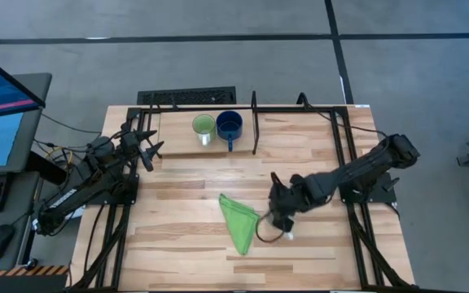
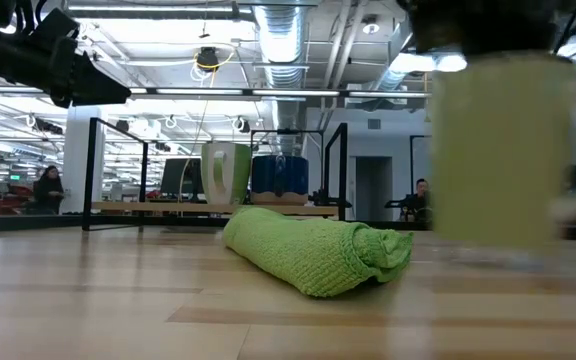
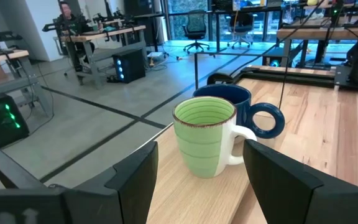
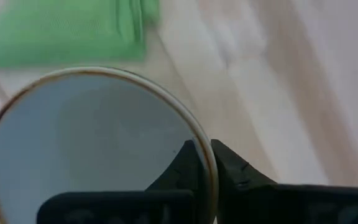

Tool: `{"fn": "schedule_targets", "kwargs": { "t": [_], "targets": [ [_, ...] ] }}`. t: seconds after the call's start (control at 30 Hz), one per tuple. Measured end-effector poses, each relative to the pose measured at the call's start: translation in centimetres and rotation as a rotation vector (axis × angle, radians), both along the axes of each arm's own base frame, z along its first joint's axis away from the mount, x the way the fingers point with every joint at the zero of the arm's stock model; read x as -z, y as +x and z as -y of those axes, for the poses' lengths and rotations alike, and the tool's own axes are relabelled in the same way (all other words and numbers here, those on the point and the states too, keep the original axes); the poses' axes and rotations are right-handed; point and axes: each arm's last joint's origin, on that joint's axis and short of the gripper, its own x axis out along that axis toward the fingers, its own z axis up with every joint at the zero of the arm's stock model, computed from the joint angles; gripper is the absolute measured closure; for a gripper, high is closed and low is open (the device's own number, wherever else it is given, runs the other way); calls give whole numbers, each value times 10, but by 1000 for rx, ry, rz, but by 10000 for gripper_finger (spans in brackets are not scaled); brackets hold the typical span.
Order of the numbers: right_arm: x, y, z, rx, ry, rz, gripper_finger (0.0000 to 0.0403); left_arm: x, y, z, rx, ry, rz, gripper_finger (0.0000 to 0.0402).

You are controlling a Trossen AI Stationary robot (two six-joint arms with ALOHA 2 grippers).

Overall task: Stack small to large cups/mugs on shelf
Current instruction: Move the white mug to the center of the table

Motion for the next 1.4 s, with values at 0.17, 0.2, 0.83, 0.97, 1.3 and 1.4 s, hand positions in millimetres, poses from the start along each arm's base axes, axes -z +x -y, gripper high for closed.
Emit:
{"fn": "schedule_targets", "kwargs": {
  "t": [0.17,0.2,0.83,0.97,1.3,1.4],
  "targets": [
    [-27,14,17,-35,13,89,374,0,0,0,0,0,0,173],
    [-32,18,20,-35,17,112,374,0,0,0,0,0,0,173],
    [-80,102,84,-6,-39,359,374,0,0,0,-2,8,-7,173],
    [-73,126,88,-39,-63,310,374,0,0,0,-15,8,-10,173],
    [-52,179,100,-76,-92,234,374,1,0,-1,-24,5,-14,173],
    [-45,190,104,-90,-99,208,374,1,0,-1,-24,5,-14,173]
  ]
}}
